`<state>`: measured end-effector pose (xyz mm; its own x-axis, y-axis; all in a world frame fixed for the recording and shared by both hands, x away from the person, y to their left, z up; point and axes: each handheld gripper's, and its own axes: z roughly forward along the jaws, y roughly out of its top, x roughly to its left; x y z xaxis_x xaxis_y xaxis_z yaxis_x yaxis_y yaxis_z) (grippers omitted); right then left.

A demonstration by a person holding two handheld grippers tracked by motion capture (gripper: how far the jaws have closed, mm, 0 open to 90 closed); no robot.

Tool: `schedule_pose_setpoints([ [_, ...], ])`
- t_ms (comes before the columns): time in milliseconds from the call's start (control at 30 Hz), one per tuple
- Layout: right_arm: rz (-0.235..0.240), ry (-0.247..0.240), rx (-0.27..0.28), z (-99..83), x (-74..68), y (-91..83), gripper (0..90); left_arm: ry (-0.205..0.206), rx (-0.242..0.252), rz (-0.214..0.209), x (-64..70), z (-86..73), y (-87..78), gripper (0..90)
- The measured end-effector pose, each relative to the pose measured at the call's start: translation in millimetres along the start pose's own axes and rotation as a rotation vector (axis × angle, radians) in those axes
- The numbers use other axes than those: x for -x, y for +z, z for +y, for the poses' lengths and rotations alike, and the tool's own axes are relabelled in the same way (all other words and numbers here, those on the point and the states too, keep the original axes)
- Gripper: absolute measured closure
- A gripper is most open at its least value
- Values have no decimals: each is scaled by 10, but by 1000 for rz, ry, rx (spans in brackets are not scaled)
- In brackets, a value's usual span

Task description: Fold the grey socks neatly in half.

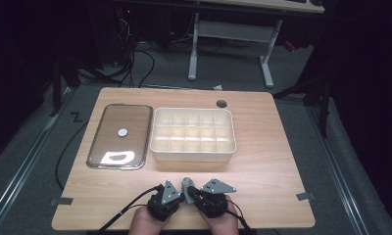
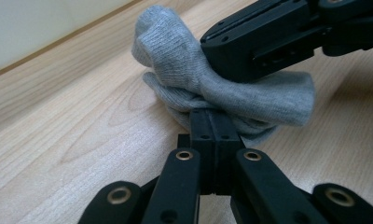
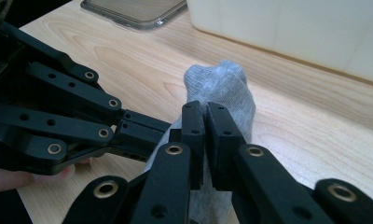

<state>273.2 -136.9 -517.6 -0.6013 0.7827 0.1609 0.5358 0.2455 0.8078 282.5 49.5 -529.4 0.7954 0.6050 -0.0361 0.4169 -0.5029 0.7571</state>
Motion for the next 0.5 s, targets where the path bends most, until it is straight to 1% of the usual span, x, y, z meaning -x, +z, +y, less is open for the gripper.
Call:
schedule_pose_setpoints([
  [67,2,-8,-7,-17,2,20,885,3,-10,-1,-7,-7,4,900],
  [100,-1,-12,-14,-26,-5,31,899,3,-12,-1,-8,-11,4,900],
  [167,-13,-24,-28,-52,-13,57,900,1,-13,-1,-13,-19,-1,900],
  [267,-5,-22,-31,-66,5,68,900,-10,-7,-2,-57,-34,-39,865],
  [300,-5,-27,-31,-68,6,71,900,-15,0,2,-78,-38,-60,855],
  [433,-7,-31,-28,-75,-5,75,900,-61,58,17,-179,-7,-165,786],
  [500,-3,-33,-27,-75,2,76,900,-71,90,15,-214,22,-218,789],
])
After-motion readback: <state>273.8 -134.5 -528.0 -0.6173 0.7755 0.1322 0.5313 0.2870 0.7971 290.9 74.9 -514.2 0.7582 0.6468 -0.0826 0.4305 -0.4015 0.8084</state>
